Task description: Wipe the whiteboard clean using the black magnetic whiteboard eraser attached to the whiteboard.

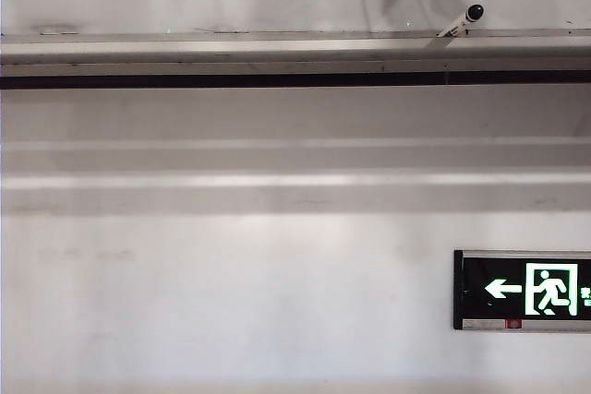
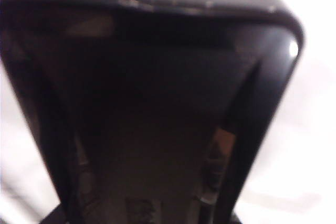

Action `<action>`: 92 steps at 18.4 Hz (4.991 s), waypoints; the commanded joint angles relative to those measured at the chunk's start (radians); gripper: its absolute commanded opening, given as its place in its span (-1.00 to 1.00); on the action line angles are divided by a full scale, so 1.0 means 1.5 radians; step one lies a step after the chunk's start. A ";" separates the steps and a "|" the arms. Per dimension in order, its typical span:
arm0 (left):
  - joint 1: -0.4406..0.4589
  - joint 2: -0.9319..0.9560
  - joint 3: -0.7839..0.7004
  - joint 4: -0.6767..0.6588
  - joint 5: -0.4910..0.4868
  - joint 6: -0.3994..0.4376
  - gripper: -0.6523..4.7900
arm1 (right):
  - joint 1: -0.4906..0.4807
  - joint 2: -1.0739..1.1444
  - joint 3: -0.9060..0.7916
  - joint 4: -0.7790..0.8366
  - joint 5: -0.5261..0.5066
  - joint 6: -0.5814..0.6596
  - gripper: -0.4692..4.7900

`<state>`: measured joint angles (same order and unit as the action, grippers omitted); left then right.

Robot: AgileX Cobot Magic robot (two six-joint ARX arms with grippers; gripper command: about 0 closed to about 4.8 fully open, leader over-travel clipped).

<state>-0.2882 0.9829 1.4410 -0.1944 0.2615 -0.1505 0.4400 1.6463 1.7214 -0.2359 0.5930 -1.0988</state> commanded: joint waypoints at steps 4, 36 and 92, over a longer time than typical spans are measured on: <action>0.000 -0.001 0.003 0.016 0.003 0.000 -0.78 | -0.017 0.011 0.011 0.170 0.021 -0.174 -0.82; 0.000 -0.003 0.006 0.043 -0.007 -0.015 -0.78 | 0.030 -0.019 0.011 0.354 -0.267 0.031 0.77; 0.000 -0.003 0.006 0.059 0.011 -0.026 -0.78 | 0.016 -0.176 -0.030 0.027 -0.283 0.752 0.82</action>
<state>-0.2882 0.9806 1.4456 -0.1295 0.2710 -0.1772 0.4622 1.3739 1.7115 -0.2081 0.2123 -0.0097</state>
